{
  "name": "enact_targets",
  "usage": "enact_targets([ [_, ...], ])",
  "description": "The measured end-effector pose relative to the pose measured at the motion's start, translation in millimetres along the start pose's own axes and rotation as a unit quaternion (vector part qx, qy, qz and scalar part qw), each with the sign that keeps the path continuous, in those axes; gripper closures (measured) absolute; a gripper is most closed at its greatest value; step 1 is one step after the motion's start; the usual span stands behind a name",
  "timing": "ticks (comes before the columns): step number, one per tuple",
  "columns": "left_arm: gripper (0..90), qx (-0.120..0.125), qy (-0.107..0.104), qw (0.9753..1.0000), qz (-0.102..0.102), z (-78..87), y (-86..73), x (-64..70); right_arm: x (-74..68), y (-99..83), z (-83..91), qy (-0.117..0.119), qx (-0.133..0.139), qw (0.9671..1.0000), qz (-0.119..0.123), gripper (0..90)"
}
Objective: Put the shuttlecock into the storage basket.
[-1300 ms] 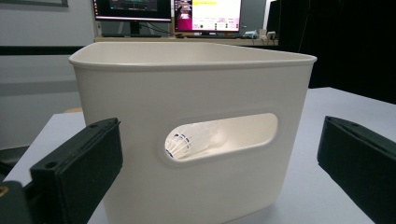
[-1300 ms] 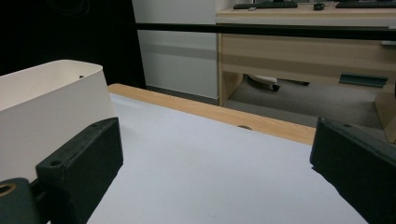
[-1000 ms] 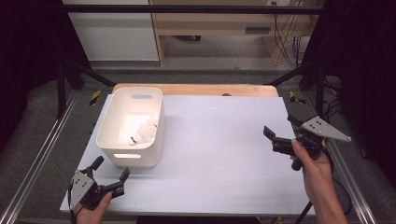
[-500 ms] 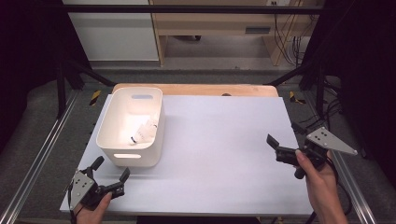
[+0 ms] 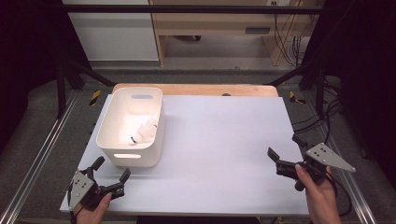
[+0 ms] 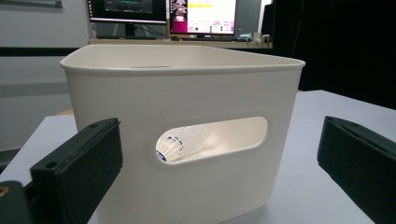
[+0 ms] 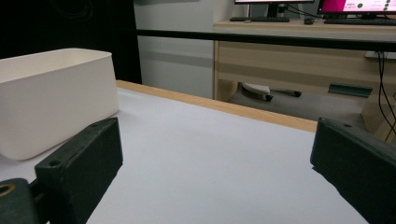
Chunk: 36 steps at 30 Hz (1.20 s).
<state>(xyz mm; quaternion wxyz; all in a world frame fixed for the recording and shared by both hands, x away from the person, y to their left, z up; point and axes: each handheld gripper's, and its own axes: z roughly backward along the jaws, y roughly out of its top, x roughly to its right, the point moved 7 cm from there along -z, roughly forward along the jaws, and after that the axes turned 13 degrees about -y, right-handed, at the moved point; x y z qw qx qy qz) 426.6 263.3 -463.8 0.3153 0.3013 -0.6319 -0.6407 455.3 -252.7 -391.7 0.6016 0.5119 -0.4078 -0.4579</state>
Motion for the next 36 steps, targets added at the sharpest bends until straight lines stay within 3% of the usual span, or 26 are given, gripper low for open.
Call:
enact_targets([
  [9, 0.2, -0.001, -0.004, 1.0, -0.002, -0.3, 0.1, 1.1, -6.7, -20.7, -1.5, 0.007, -0.009, 0.9999, -0.002, 2.7],
  [12, 0.2, 0.001, -0.004, 1.0, 0.0, 0.1, 0.4, 0.8, -9.7, -27.1, -3.1, 0.008, -0.017, 0.9997, 0.013, 2.8],
  [16, 0.2, 0.0, -0.007, 1.0, -0.002, -0.3, 0.4, 1.5, -14.9, -35.5, -4.6, 0.015, -0.02, 0.9996, 0.015, 2.8],
  [24, 0.2, 0.0, -0.011, 0.9999, -0.003, -1.2, 0.8, 3.5, -24.9, -50.5, -8.9, 0.034, -0.028, 0.999, 0.01, 2.8],
  [36, 0.2, -0.001, -0.015, 0.9999, -0.004, -1.7, 1.1, 5.4, -31.2, -69.3, -16.2, 0.045, -0.039, 0.9982, 0.004, 2.8],
])
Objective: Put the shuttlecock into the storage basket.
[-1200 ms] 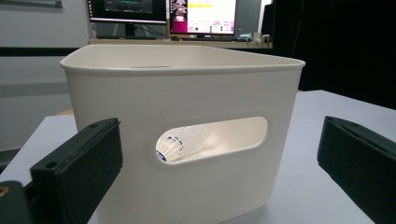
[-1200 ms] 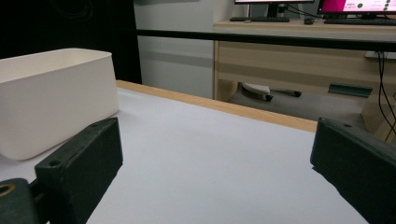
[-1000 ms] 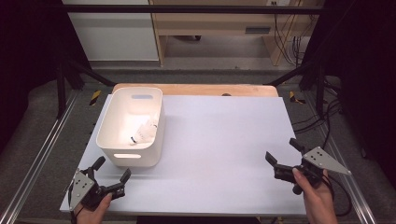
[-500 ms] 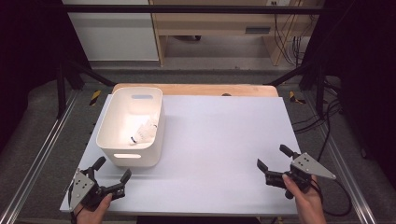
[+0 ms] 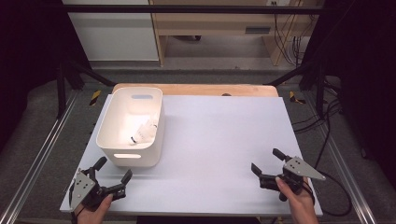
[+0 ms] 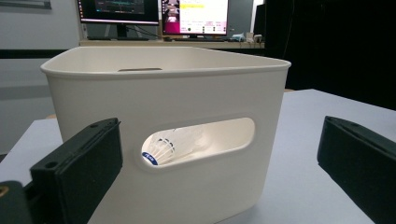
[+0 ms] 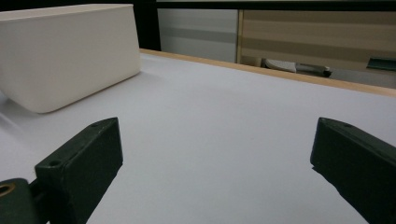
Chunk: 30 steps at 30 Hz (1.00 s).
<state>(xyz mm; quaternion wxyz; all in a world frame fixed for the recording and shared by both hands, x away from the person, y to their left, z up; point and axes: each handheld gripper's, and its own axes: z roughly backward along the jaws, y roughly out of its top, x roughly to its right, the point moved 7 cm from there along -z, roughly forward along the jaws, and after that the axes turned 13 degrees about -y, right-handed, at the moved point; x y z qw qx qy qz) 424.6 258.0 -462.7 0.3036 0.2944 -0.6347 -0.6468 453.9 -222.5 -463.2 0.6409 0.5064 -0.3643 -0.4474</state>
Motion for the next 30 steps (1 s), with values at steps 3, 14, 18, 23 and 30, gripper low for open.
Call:
enact_targets([
  [3, 0.2, 0.0, -0.001, 1.0, 0.0, -0.3, 0.2, 0.6, -2.8, -3.0, -3.1, 0.006, -0.001, 1.0, -0.001, 2.8],
  [14, 0.2, 0.001, -0.007, 1.0, -0.001, -1.3, 1.0, 4.5, -9.4, -7.2, -12.5, 0.018, 0.001, 0.9998, 0.002, 2.8],
  [18, 0.2, 0.0, -0.012, 0.9999, -0.003, -2.9, 1.3, 7.9, -13.1, -7.5, -17.1, 0.025, 0.004, 0.9997, 0.004, 2.8],
  [23, 0.3, 0.0, -0.012, 0.9999, -0.002, -5.4, 1.0, 8.2, -17.5, -5.2, -24.0, 0.035, 0.008, 0.9993, -0.002, 2.9],
  [30, 0.3, -0.002, -0.008, 1.0, -0.002, -6.4, -0.9, 7.5, -22.9, -2.2, -35.0, 0.047, 0.014, 0.9988, 0.005, 3.2],
])
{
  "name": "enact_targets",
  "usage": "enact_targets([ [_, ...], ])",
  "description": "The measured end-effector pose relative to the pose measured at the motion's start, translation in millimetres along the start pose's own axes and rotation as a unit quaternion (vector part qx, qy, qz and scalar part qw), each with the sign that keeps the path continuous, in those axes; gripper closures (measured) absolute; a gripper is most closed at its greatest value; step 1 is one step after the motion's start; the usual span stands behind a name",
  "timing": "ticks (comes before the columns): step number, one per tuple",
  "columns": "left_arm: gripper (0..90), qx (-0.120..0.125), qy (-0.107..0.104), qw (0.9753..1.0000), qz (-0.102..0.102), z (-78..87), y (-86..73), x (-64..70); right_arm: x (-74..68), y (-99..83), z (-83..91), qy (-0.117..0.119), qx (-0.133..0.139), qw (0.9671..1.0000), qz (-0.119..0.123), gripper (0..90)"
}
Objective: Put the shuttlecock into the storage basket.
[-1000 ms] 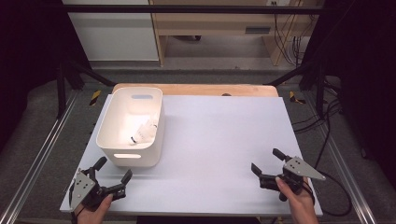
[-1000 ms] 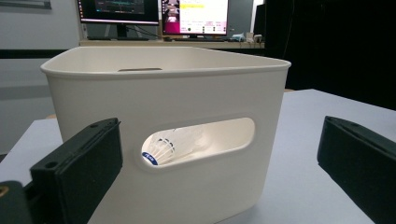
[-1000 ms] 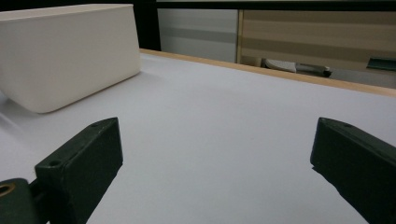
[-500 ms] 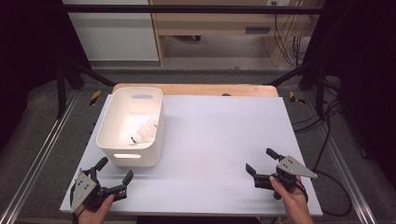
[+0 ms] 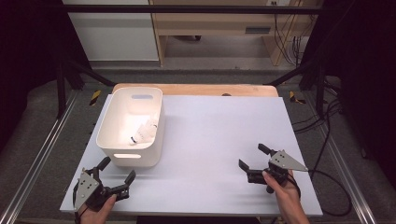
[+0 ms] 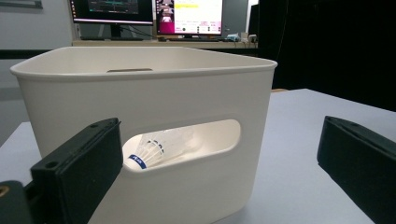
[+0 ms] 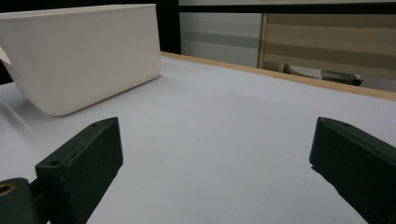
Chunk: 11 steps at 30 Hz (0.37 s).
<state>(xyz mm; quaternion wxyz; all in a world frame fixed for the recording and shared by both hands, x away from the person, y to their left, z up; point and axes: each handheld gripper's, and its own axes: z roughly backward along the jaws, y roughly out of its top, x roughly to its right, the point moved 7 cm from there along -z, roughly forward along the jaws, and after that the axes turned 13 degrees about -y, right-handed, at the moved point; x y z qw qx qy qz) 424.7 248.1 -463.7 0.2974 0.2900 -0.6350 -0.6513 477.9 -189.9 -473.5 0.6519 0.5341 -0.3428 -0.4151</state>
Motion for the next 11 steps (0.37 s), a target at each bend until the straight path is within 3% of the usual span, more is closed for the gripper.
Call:
enact_targets([
  [5, 0.3, 0.0, 0.011, 0.9999, 0.005, -0.5, -1.4, -2.2, -6.8, 2.4, -4.9, 0.015, 0.01, 0.9998, -0.004, 3.3],
  [11, 0.4, -0.001, 0.022, 0.9997, 0.008, 1.9, -2.6, -2.1, -4.8, 3.3, -1.4, 0.009, 0.018, 0.9998, -0.003, 3.1],
])
